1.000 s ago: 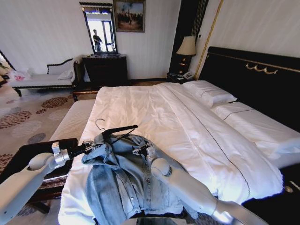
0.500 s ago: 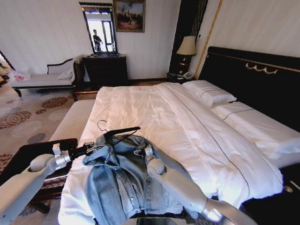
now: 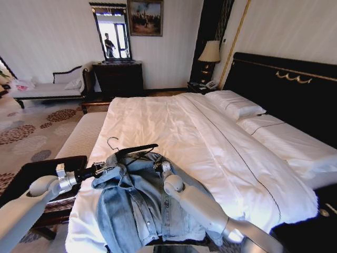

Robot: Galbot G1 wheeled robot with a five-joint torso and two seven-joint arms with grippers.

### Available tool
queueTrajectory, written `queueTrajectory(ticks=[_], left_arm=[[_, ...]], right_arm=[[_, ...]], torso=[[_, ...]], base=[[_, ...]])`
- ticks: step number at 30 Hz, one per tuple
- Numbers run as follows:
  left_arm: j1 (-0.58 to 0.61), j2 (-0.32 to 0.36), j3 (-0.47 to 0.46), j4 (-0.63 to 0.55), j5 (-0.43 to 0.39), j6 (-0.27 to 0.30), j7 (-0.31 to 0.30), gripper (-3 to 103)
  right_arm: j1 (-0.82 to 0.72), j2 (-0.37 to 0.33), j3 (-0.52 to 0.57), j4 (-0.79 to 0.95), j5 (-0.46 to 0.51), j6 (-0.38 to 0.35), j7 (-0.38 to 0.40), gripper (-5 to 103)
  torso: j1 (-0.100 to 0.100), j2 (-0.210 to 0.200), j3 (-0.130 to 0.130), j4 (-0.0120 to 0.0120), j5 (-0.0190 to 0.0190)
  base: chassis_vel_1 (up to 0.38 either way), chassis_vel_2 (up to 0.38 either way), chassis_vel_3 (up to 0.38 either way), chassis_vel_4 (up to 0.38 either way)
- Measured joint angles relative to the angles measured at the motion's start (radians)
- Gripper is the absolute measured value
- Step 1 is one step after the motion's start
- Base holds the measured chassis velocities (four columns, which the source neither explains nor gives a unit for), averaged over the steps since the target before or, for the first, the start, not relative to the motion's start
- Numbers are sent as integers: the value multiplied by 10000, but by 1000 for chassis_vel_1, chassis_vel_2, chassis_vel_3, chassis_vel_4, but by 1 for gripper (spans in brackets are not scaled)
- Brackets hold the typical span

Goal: Pick up the clothes from the bed and hang them on the clothes hanger.

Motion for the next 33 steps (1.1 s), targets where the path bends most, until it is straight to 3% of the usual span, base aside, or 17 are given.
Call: queueTrajectory(ticks=[8, 18, 28, 33], left_arm=[[249, 25, -184, -100, -25, 1, 14, 19], [773, 49, -599, -178, -55, -59, 141, 19], [1549, 71, -1263, -403, -113, -202, 255, 19], [1595, 85, -1341, -472, -137, -202, 261, 19]], right_arm=[[-10, 13, 53, -7, 64, 116, -3, 8], [-104, -365, 468, 814, 845, 136, 114, 6], [-29, -1498, 1575, 1770, 1942, -126, 133, 6], [-10, -1828, 1615, 1920, 1976, -221, -76, 6]], torso=[[0, 0, 0, 0, 0], [0, 0, 0, 0, 1], [0, 0, 0, 0, 1], [0, 0, 0, 0, 2]], base=[[0, 0, 0, 0], [0, 0, 0, 0], [0, 0, 0, 0], [0, 0, 0, 0]])
